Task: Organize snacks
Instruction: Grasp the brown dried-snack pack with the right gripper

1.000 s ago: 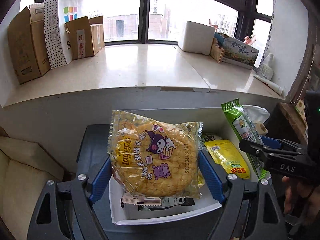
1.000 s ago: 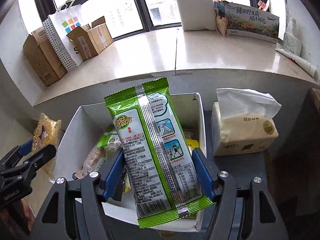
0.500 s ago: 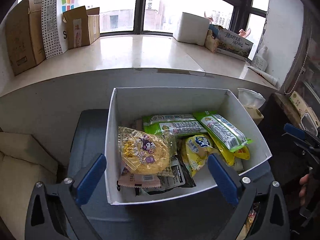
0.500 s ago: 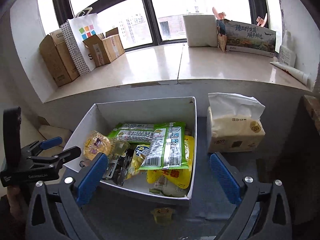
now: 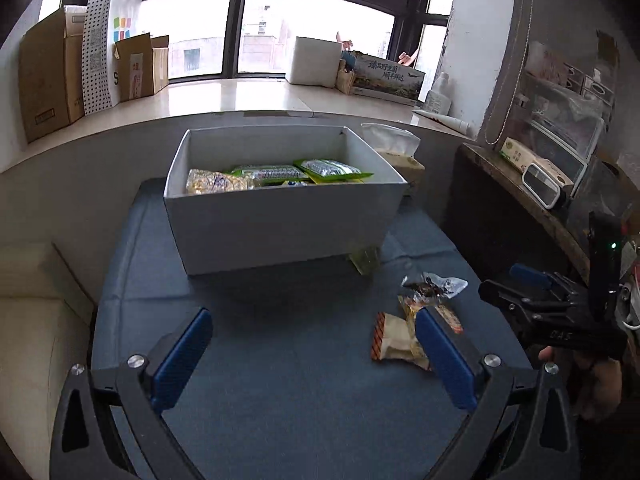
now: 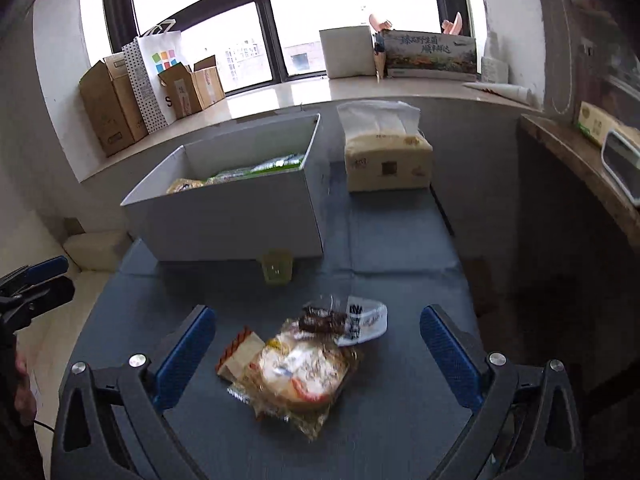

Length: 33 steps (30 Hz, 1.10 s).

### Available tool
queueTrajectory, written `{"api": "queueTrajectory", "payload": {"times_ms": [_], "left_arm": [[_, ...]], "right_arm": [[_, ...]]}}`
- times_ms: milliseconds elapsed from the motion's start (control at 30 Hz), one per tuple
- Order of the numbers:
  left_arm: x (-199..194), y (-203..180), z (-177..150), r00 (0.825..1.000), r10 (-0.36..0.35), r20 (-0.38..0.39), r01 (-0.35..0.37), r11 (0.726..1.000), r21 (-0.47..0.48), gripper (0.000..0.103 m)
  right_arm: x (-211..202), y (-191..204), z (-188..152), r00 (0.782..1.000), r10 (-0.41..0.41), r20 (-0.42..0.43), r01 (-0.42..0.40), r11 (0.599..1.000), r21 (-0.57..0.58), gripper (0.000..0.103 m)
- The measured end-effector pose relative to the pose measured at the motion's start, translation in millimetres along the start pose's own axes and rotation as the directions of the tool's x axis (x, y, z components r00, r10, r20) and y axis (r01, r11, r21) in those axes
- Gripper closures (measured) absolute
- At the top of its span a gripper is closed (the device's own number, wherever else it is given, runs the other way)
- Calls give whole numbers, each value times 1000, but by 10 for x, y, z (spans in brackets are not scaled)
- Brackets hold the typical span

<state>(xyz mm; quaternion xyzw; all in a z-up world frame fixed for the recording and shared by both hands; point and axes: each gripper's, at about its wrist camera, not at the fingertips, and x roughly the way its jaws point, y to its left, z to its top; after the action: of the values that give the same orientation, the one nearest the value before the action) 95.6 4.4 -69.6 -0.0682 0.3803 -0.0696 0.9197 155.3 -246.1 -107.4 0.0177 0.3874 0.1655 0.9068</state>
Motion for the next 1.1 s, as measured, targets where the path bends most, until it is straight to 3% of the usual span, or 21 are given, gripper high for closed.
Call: {"api": "queueTrajectory", "payload": {"times_ms": [67, 200, 600, 733, 800, 867, 1000, 1033, 1100], "left_arm": [[-66, -37, -167, 1000, -16, -11, 16, 1000, -27, 0], [-93, -157, -355, 999, -4, -36, 5, 1000, 23, 0], [-33, -143, -432, 998, -17, -54, 17, 1000, 10, 0], [-35, -88, -440, 998, -11, -58, 11, 1000, -5, 0], [-24, -58, -456, 998, 8, -64, -8, 1000, -10, 0], [-6, -23, -469, 997, 3, -73, -5, 1000, -20, 0], [8, 11, -491, 997, 8, -75, -10, 999, -31, 0], [8, 7, -493, 997, 12, -74, -14, 999, -30, 0], [23, -4, -492, 997, 10, -80, -12, 1000, -24, 0]], "right_arm": [[17, -34, -219, 1000, -8, -24, 8, 1000, 27, 0], [219, -104, -438, 995, 4, -97, 4, 997, 82, 0], [904, -199, -90, 983, 79, -166, -41, 974, 223, 0], [1094, -136, -28, 979, 76, -191, -33, 975, 219, 1], [1124, -103, -28, 981, 40, -190, 0, 979, 205, 10], [1130, -57, -25, 982, -40, -185, 70, 985, 159, 38], [1091, -61, -31, 986, -15, -168, 40, 989, 144, 50], [1065, -56, -40, 987, -11, -161, 34, 989, 142, 58], [1013, -35, -49, 988, 10, -152, 11, 991, 136, 61]]}}
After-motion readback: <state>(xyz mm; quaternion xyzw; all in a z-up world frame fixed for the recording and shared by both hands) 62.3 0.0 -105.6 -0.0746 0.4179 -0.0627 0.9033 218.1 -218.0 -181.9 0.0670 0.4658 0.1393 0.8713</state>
